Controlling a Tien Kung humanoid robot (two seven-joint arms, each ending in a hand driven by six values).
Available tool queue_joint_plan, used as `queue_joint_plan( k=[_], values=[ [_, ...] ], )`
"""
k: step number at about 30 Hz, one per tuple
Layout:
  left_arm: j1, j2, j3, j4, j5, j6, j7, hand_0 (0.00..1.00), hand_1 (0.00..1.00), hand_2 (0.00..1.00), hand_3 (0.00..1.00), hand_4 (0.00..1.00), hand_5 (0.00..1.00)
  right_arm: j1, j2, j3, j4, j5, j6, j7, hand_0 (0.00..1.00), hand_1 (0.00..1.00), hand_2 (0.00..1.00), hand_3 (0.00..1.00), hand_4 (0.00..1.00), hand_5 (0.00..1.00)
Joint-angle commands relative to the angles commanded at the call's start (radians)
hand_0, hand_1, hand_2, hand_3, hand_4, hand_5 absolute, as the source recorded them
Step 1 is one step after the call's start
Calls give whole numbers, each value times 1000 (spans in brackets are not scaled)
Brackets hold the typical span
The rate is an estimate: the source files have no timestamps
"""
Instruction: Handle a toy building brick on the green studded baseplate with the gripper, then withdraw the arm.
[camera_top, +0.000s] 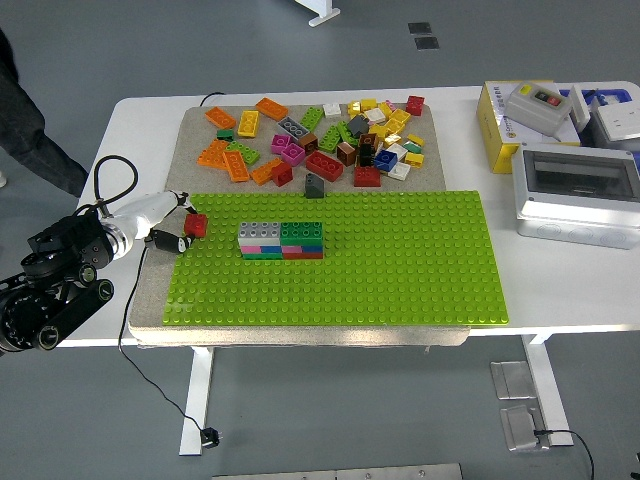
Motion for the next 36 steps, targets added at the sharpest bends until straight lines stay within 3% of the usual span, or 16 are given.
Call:
queue_joint_plan(
  k=[7,9,10,12,17,23,30,36],
  values=[
    [19,28,-68,-46,-34,-23,18,997,980,982,507,411,150,-1,-2,3,0,0,-1,2,688,644,659,663,450,803],
    [42,41,-117,-89,-23,-47,54,997,980,982,507,411,150,-3,-3,4,0,4,-2,5,688,644,659,663,450,803],
    [55,43,-144,-112,-10,-64,75,993,976,973,499,514,144,-5,-4,6,0,6,-3,7,688,644,659,663,450,803],
    [81,38,-193,-151,18,-97,115,993,976,973,499,514,144,-7,-6,9,0,6,-4,10,688,644,659,663,450,803],
    [162,-38,-350,-280,109,-185,247,992,970,954,512,541,141,-12,-7,16,0,4,-7,18,688,643,654,662,451,803],
    [169,-101,-464,-437,194,-222,392,991,965,949,528,541,145,-11,-8,11,0,5,-9,23,688,644,652,662,450,803],
    [143,-116,-463,-583,238,-227,498,986,958,934,521,557,146,-12,-8,9,0,8,-8,26,687,644,644,662,450,804],
    [138,-174,-371,-565,260,-234,593,975,940,925,522,561,150,-11,-7,6,0,7,-8,27,687,643,644,661,451,805]
  ],
)
